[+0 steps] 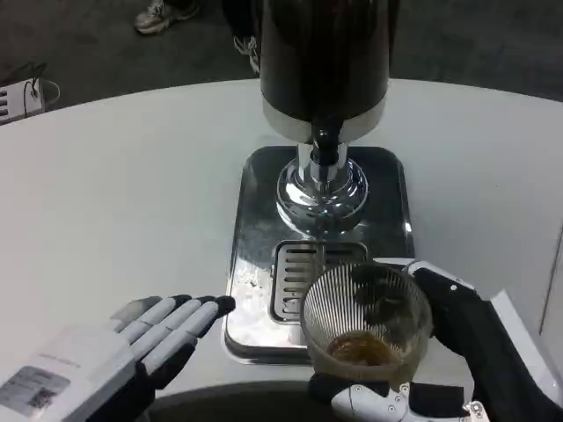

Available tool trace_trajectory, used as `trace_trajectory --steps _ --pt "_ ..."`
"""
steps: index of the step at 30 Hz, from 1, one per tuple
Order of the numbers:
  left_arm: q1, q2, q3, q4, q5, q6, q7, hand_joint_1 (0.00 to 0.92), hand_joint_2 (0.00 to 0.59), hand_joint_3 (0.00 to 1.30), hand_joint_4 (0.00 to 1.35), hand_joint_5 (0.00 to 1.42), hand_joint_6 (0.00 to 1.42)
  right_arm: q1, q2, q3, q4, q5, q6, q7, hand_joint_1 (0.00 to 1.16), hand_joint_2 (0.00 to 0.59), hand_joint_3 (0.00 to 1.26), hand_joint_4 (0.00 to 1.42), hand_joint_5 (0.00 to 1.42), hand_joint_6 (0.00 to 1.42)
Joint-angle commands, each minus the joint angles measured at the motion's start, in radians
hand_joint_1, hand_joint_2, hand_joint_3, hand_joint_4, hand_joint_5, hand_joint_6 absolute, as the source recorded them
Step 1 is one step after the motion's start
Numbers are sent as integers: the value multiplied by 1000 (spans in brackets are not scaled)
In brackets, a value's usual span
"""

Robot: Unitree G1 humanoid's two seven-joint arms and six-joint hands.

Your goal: Grasp the cup under the faucet to collect the drink, then remove the cup.

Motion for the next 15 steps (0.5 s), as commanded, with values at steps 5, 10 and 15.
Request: trace_trajectory --steps 5,10,15 --pt "-34 -3 -56 -24 56 65 -10 0 73 0 0 0 0 10 5 -37 -50 11 -19 13 991 209 1088 1308 1399 1384" --pt "-59 1 -92 -32 46 95 -21 0 82 0 0 0 0 4 6 -59 -66 -1 -3 20 991 209 1088 1308 1399 1384" --pt "-84 -14 -137 -51 58 135 -30 0 92 0 0 0 0 12 2 -86 -66 5 0 33 991 209 1088 1308 1399 1384"
